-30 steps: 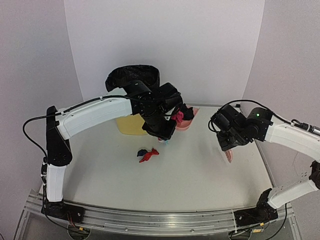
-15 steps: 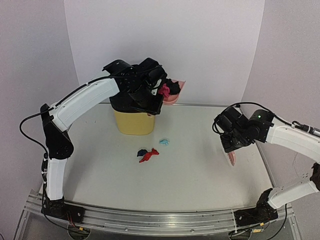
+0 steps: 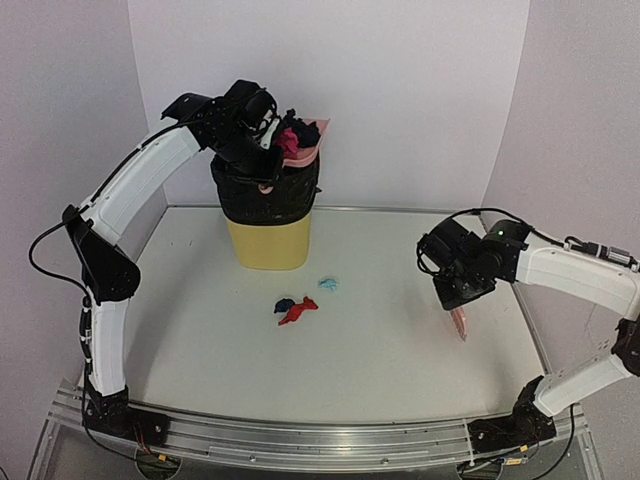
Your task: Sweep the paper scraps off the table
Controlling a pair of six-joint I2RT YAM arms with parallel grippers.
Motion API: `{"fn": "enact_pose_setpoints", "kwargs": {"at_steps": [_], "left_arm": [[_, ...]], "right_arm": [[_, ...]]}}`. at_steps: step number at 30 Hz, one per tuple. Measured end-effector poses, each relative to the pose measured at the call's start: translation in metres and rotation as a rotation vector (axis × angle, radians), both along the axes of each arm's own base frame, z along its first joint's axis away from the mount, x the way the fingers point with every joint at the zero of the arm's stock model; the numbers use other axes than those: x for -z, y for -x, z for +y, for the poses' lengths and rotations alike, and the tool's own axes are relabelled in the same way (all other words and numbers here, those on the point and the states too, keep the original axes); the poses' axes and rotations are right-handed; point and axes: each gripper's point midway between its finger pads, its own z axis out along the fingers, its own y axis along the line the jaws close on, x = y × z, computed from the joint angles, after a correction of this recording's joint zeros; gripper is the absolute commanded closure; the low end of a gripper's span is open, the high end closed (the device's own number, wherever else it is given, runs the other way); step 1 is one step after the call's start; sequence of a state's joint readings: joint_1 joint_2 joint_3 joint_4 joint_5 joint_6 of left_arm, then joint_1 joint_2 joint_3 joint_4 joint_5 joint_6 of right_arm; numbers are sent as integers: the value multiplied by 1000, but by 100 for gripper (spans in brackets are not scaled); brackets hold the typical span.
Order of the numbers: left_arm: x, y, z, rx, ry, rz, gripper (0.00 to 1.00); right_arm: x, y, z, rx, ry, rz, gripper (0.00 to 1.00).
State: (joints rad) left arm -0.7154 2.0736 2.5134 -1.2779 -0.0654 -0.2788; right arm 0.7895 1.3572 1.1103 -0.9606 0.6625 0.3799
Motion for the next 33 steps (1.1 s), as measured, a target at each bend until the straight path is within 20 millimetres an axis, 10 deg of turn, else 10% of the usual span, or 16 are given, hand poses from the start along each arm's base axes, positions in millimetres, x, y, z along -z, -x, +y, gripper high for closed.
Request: {"fn": "enact_pose_setpoints", "kwargs": {"at_steps": [8, 33], "left_arm": [[-3, -41, 58, -108, -9, -11, 100], [-63, -104, 150, -357, -598, -500, 100]], "right_arm": [[14, 0, 2, 1, 17, 47, 100], [23, -3, -1, 13, 22, 83, 100]]}}
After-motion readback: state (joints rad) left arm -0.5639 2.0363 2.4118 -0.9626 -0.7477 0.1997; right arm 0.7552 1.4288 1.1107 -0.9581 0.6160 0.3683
